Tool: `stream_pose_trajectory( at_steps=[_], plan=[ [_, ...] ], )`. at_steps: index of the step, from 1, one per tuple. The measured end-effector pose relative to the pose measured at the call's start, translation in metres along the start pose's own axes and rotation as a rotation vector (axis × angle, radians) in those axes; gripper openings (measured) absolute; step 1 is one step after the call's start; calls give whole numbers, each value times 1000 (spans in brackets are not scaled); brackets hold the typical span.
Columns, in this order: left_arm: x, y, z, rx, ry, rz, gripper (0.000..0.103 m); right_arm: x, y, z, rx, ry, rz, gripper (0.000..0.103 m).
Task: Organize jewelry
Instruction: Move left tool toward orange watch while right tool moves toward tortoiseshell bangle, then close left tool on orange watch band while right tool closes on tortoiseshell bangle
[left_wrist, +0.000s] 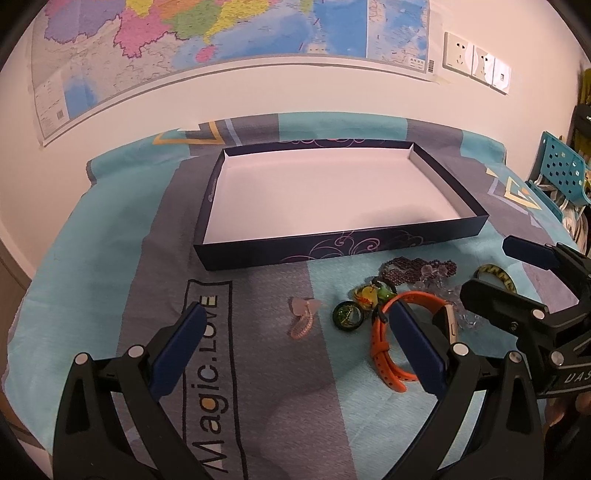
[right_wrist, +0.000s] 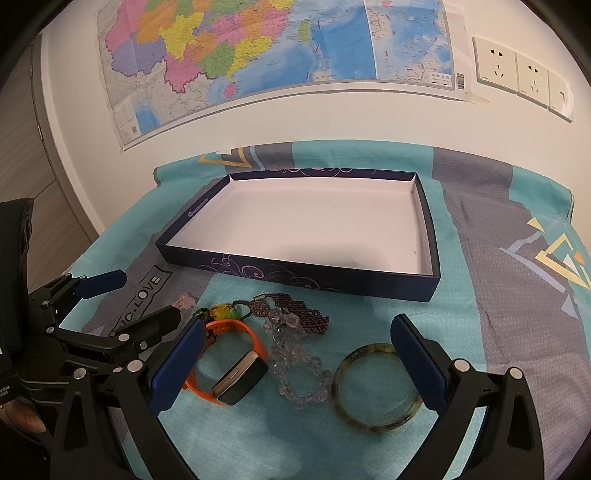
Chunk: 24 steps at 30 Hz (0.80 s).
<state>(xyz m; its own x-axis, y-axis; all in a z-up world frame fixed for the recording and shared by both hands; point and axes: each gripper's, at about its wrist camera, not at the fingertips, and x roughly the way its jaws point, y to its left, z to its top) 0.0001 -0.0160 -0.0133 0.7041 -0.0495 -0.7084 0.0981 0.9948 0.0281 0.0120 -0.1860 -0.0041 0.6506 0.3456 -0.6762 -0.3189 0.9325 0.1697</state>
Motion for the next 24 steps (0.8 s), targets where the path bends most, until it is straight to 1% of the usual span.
stream_pose_trajectory(
  at_steps=[9, 12, 17, 18, 21, 24],
  plan=[
    [1, -2, 0, 5, 6, -14, 97, -2, -2, 1, -14, 3, -16, 97],
    [2, -3, -1, 7, 14, -28, 97, -5, -10, 2, -7, 1, -17, 97],
    [5, -4, -4, 18, 28, -58, 97, -7, -27, 1, 10, 17, -46, 97],
    [6, -6, -4, 23, 32, -66, 97, -7, -31, 0, 13, 22, -49, 97],
    [7, -10, -5, 41, 42, -93, 90, -7, -45, -4, 20, 45, -83, 97],
    [9, -14, -7, 62, 51, -119, 83, -8, -54, -9, 20, 69, -89, 97]
  ],
)
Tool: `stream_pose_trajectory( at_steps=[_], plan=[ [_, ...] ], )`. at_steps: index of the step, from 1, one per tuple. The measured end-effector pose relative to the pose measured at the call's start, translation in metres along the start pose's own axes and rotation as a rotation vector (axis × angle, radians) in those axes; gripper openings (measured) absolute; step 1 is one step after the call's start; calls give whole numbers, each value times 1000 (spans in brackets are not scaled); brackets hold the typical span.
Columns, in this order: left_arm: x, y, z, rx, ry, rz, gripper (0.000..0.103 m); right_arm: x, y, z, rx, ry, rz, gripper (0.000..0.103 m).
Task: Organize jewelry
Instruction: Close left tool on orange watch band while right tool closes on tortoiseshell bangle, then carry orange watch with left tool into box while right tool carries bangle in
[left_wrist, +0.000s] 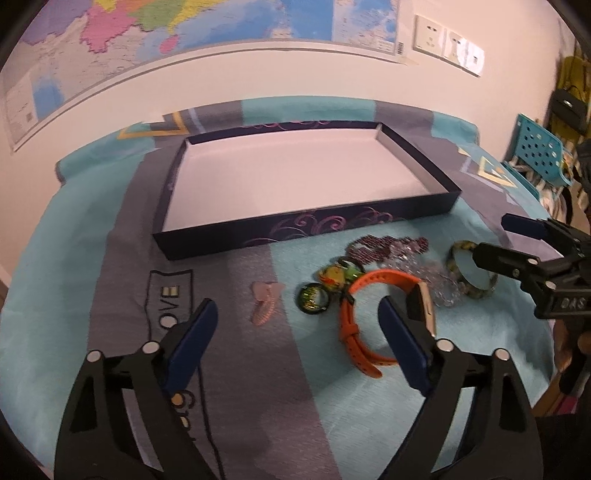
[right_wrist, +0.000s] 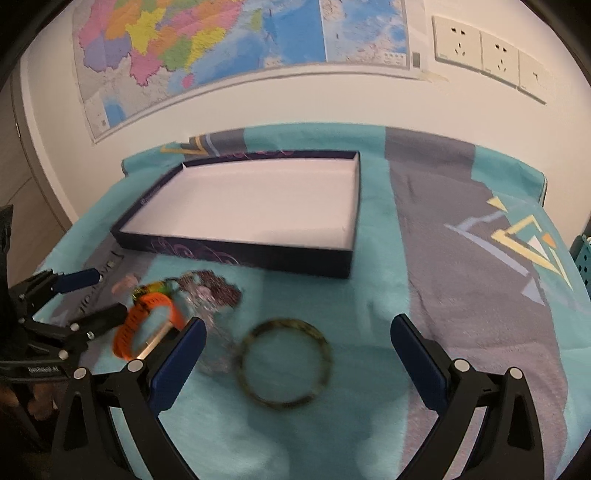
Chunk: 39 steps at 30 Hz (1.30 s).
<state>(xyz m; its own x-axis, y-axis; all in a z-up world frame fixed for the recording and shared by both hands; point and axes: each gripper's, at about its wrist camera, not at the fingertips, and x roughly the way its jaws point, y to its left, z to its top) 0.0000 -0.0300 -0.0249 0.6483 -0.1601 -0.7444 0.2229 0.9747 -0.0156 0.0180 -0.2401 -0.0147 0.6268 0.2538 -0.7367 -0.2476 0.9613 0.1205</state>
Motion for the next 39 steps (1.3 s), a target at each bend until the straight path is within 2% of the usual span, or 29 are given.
stream_pose_trajectory(
  at_steps=[2, 5, 7, 8, 10, 13, 14, 16, 20, 21, 26, 33, 39],
  plan=[
    [3, -5, -1, 21, 13, -27, 77, 0, -7, -4, 8, 15, 18, 94],
    [7, -8, -4, 30, 37, -69, 70, 2, -13, -7, 12, 37, 33, 82],
    [9, -8, -6, 27, 48, -91, 65, 5, -14, -8, 6, 51, 41, 68],
    [10, -7, -6, 24, 52, -101, 61, 6, -14, -8, 2, 58, 45, 65],
    [10, -5, -8, 17, 61, -123, 56, 9, -13, -8, -8, 70, 56, 53],
    [10, -2, -11, 16, 70, -145, 52, 16, -10, -7, -31, 90, 62, 41],
    [9, -1, -11, 19, 72, -154, 46, 16, -9, -6, -41, 88, 56, 38],
    [9, 0, -11, 21, 82, -174, 37, 18, -7, -5, -57, 93, 56, 25],
    [9, -5, -12, 40, 97, -224, 16, 20, -8, -4, -77, 102, 40, 14],
    [8, -7, -11, 55, 94, -220, 16, 20, -9, -4, -77, 104, 40, 9],
    [9, -3, -7, 63, 93, -226, 10, 17, -16, -6, -51, 109, 66, 6],
    [-5, 7, 4, 86, 41, -241, 11, 4, -25, 0, 15, 64, 139, 6],
    [-17, 15, 20, 106, -3, -244, 11, -6, -23, 19, 20, 9, 187, 6]
  ],
)
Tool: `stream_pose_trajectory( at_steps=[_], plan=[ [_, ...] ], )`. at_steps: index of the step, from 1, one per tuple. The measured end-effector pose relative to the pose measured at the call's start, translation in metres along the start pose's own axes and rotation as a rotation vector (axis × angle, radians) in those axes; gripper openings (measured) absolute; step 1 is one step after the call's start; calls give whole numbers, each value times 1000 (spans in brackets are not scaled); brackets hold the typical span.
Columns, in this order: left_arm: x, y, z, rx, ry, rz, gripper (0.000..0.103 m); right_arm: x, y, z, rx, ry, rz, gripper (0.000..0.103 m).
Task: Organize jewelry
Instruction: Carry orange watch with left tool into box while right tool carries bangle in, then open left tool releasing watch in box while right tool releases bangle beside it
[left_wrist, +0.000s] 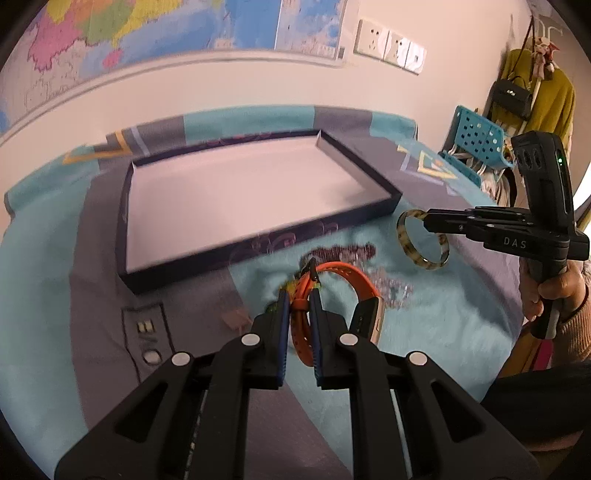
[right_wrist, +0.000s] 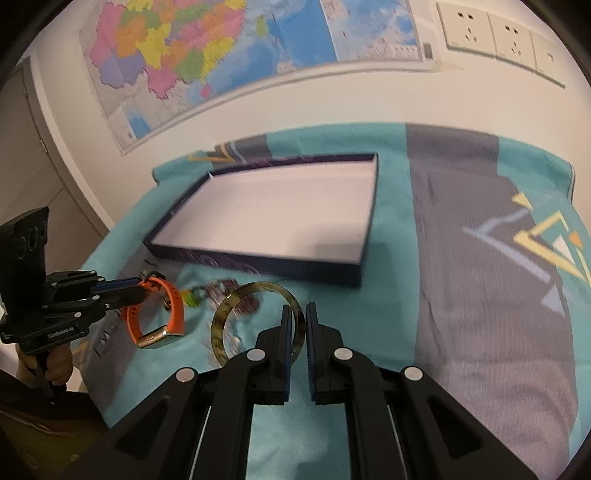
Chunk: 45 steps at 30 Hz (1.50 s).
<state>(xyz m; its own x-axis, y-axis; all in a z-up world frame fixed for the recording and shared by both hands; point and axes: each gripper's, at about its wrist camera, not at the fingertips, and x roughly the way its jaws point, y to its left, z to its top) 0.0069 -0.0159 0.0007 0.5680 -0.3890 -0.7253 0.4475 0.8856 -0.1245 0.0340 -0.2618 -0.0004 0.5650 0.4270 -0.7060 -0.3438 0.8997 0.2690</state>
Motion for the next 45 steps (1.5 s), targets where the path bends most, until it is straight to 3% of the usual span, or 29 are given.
stream_pose_trajectory(
  at_steps=[8, 23, 35, 45],
  plan=[
    [-11, 17, 46, 64, -74, 56, 11, 12, -2, 44, 9, -60, 22, 6],
    [69, 65, 118, 92, -13, 103, 11, 115, -16, 131, 62, 6, -64, 6],
    [127, 88, 139, 125, 79, 158, 11, 165, -19, 149, 108, 81, -124, 6],
    [149, 90, 154, 187, 124, 198, 10, 170, -28, 152, 165, 113, -131, 8]
  ],
)
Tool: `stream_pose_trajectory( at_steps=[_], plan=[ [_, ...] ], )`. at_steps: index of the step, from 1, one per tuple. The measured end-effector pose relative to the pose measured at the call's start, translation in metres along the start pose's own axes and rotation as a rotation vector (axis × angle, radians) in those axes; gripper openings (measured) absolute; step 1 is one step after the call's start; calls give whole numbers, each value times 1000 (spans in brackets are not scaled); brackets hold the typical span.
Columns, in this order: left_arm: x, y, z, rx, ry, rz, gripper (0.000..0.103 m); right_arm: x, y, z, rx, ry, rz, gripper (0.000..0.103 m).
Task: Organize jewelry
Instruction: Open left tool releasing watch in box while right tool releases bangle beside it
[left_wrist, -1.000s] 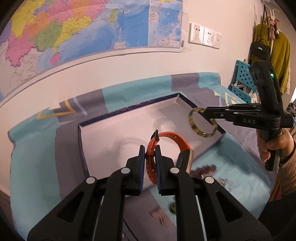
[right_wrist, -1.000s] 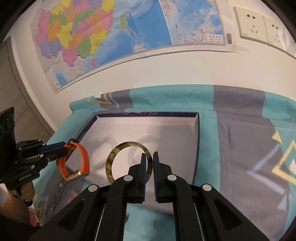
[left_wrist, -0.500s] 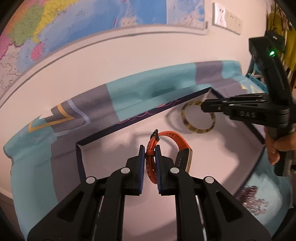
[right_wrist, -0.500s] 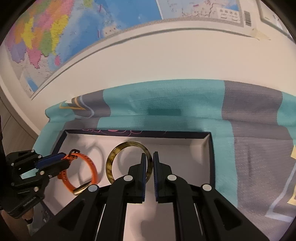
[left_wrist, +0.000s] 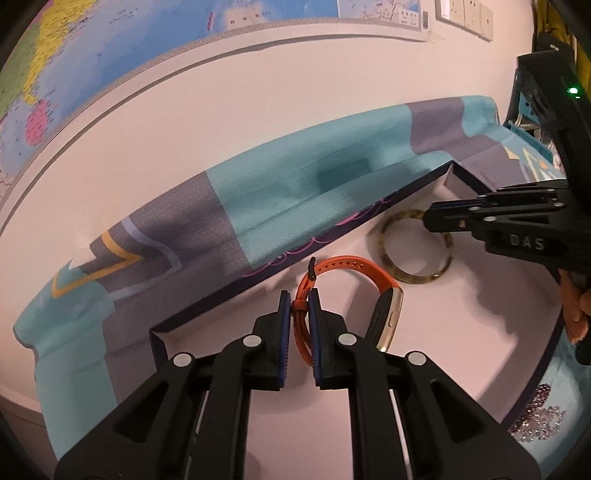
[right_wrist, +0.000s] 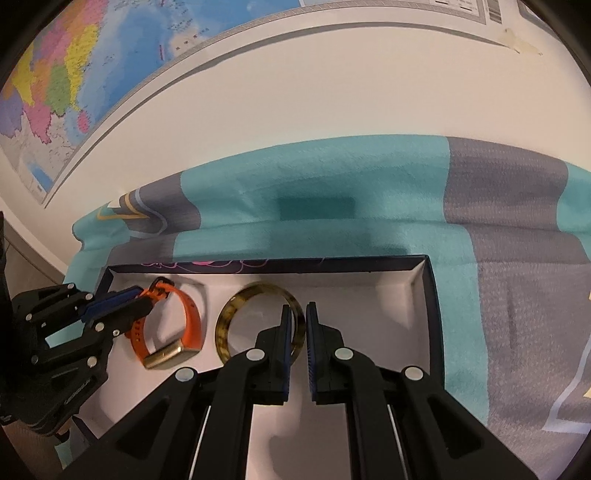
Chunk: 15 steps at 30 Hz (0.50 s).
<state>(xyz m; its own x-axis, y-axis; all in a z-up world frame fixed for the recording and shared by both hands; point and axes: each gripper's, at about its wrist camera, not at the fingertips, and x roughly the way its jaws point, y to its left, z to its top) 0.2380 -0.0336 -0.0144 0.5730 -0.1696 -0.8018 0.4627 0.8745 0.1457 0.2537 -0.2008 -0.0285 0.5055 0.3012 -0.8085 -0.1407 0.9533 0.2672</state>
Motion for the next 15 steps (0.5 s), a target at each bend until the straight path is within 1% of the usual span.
stream_pose_trajectory(
  at_steps=[1, 3, 4, 6, 8, 9, 10, 11, 13, 14, 15],
  plan=[
    [2, 1, 1, -3, 7, 1, 10, 0, -1, 0, 4, -1, -1, 9],
    [4, 3, 3, -12, 17, 7, 12, -1, -2, 0, 11, -8, 7, 15],
    [5, 5, 3, -21, 17, 1, 13, -2, -3, 0, 10, -12, 14, 15],
    [5, 6, 3, -32, 16, -7, 17, -4, -4, -2, 11, -21, 14, 18],
    [2, 6, 1, -40, 5, 9, 22, -10, -4, -5, 11, -37, 27, 20],
    [0, 6, 1, -47, -1, 18, 23, -13, -4, -7, 9, -44, 24, 21],
    [-5, 8, -1, -62, -16, 25, 23, -19, -4, -9, 0, -58, 28, 21],
    [-10, 8, -2, -70, -28, 26, 25, -23, -3, -11, -5, -69, 32, 22],
    [-23, 11, -6, -97, -68, 33, 33, -39, -2, -17, -28, -102, 49, 27],
    [-32, 11, -10, -108, -88, 39, 35, -49, -1, -21, -40, -121, 59, 30],
    [-42, 11, -14, -115, -110, 36, 35, -59, 0, -26, -57, -136, 73, 31]
  ],
)
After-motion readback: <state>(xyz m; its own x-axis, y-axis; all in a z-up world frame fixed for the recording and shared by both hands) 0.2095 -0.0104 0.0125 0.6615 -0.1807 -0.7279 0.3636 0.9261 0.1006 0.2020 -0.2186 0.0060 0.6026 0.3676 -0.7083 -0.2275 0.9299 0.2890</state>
